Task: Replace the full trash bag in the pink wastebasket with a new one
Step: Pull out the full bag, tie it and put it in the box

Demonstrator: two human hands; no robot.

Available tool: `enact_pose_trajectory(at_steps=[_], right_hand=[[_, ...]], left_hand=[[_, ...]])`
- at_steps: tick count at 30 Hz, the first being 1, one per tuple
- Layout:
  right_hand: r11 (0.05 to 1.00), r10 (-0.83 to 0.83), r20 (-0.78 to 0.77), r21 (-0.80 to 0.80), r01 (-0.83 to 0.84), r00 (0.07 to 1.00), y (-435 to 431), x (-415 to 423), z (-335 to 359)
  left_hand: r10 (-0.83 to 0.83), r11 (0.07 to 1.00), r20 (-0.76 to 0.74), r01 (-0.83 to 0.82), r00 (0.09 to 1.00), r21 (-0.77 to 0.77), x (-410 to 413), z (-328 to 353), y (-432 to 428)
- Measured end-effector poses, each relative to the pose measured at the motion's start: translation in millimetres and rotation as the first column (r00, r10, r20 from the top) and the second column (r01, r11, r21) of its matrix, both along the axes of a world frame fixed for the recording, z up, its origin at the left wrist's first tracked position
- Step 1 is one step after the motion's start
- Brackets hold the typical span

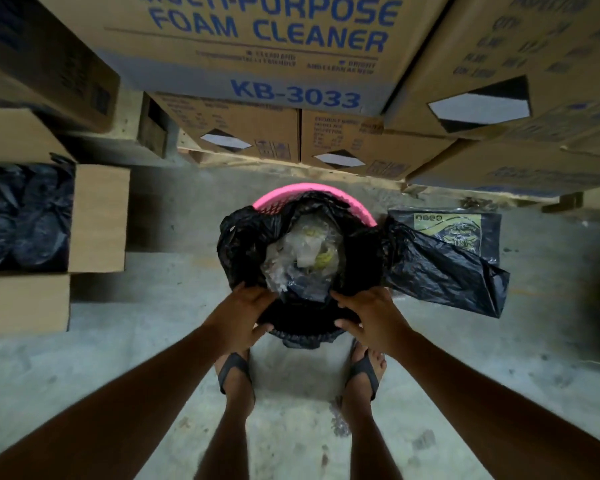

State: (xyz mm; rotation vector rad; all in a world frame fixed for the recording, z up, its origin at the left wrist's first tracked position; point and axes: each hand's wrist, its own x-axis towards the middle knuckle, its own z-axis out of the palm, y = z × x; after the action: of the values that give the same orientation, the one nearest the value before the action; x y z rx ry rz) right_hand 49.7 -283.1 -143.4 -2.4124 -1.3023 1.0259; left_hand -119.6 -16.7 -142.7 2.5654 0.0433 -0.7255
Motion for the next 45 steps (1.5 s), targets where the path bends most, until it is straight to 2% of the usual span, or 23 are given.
enact_pose_trajectory(at_steps=[2,5,8,10,11,12,14,16,18,19,22,23,24,26,28,29,32,35,36,38,43,45], right_hand=[[0.994,0.105,0.055,-0.021,-0.104,0.993,-12,-10,-9],[0.989,0.145,0.071,-0.006,-0.145,0.987,-18,-13,-20],[0.994,0.099,0.022,0.032,-0.100,0.995,-11,-6,-22],[0.999,0.036,-0.007,0.022,-0.036,0.999,-3,1,-22],[1.000,0.002,-0.011,0.016,-0.001,1.000,3,5,-22],[0.999,-0.041,-0.009,0.018,0.041,0.999,9,8,-24],[0.980,-0.192,-0.017,0.044,0.193,0.981,25,15,-24],[0.913,-0.392,-0.046,0.101,0.395,0.919,40,23,-22],[0.823,-0.539,-0.106,0.145,0.549,0.836,49,30,-14],[0.785,-0.583,-0.121,0.169,0.595,0.803,50,31,-7],[0.712,-0.671,0.008,0.283,0.642,0.741,41,24,7],[0.697,-0.699,0.057,0.277,0.661,0.713,36,20,9],[0.683,-0.723,0.088,0.239,0.690,0.685,30,17,10],[0.639,-0.769,0.092,0.117,0.760,0.632,22,13,6],[0.586,-0.810,0.056,0.059,0.808,0.583,16,12,-4],[0.567,-0.824,0.059,0.081,0.820,0.564,14,14,-10],[0.508,-0.861,0.093,0.209,0.836,0.500,10,25,-22],[0.514,-0.855,0.067,0.243,0.823,0.515,13,33,-17],[0.533,-0.841,0.055,0.265,0.804,0.539,17,32,-14],[0.570,-0.802,0.023,0.328,0.753,0.597,28,23,-5],[0.704,-0.594,-0.153,0.377,0.602,0.790,50,-6,24],[0.728,-0.527,-0.190,0.402,0.556,0.828,49,-15,30]], left_hand=[[-0.110,0.992,-0.036,0.112,0.993,0.060,-17,-13,-4],[-0.082,0.996,0.032,0.081,0.996,0.029,-22,-23,-2],[-0.043,0.997,0.079,0.048,0.996,-0.064,-16,-26,2],[0.063,0.993,0.052,-0.057,0.997,-0.107,-8,-22,4],[0.173,0.977,-0.015,-0.173,0.985,-0.121,-2,-15,4],[0.273,0.950,-0.066,-0.280,0.960,-0.141,4,-12,4],[0.470,0.861,-0.070,-0.475,0.880,-0.181,20,-10,3],[0.605,0.772,-0.076,-0.608,0.792,-0.185,38,-6,3],[0.662,0.725,-0.075,-0.662,0.746,-0.191,48,1,4],[0.674,0.719,-0.027,-0.663,0.739,-0.206,49,6,5],[0.692,0.721,0.258,-0.663,0.674,-0.202,45,20,13],[0.725,0.682,0.281,-0.711,0.628,-0.171,43,20,17],[0.781,0.615,0.232,-0.780,0.580,-0.117,39,17,24],[0.872,0.489,0.044,-0.872,0.487,-0.017,34,10,34],[0.884,0.459,-0.085,-0.888,0.459,-0.012,29,2,41],[0.885,0.456,-0.095,-0.889,0.457,-0.025,28,0,42],[0.897,0.439,0.059,-0.898,0.437,-0.031,29,-1,46],[0.920,0.386,0.115,-0.916,0.375,-0.105,32,5,39],[0.914,0.400,0.122,-0.908,0.386,-0.123,33,9,34],[0.877,0.480,0.120,-0.866,0.466,-0.144,35,21,19],[0.669,0.712,-0.113,-0.678,0.734,-0.184,23,45,-18],[0.640,0.751,-0.038,-0.635,0.768,-0.181,19,52,-25]])
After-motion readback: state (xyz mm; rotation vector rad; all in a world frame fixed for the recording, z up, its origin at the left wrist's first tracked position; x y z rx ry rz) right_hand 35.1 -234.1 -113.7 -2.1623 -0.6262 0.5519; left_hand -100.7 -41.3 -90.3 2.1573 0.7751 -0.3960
